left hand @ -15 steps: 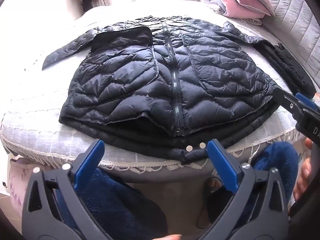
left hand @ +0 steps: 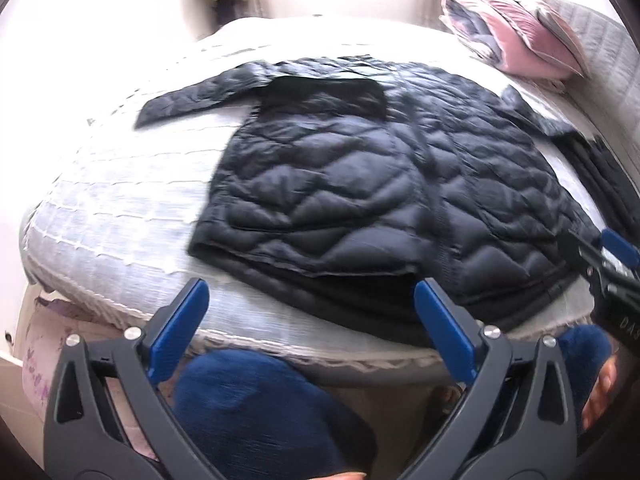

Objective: Fold large clothes

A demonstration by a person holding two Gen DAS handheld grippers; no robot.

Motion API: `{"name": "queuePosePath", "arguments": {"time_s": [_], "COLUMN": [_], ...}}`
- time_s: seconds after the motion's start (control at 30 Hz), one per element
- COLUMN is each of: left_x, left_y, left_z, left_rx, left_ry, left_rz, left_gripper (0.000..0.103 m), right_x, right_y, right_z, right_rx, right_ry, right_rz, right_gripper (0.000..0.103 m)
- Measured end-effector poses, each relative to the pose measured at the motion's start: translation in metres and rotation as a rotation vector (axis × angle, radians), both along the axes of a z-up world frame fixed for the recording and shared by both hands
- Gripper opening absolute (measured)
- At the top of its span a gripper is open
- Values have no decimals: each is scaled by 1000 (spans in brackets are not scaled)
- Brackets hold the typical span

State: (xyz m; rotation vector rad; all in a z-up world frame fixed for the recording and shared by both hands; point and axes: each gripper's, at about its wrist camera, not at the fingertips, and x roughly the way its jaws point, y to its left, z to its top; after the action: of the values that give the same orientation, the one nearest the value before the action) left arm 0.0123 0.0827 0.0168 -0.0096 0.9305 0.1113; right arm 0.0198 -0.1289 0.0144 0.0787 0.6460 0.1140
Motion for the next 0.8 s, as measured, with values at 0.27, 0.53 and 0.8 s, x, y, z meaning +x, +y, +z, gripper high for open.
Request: {"name": "queuePosePath", "arguments": {"time_s": [0.27,0.53,0.8], "left_x": [10,21,33], "left_y": [31,16,36], "left_z": [2,1,-6], "left_rx": [-26,-38,-74], "left_ry": [-33,-5,10], "left_rz": [27,-14,-41], "left_gripper": [103,103,103], "right_x": [2,-4,-7], "right_y": [23,0,-41], "right_z": [2,3,0], "right_rx": [-66,-70,-80], "right_ry": [-9,-13,-40], "right_rz": [25,-31,-123], "right_gripper": [103,103,103]}}
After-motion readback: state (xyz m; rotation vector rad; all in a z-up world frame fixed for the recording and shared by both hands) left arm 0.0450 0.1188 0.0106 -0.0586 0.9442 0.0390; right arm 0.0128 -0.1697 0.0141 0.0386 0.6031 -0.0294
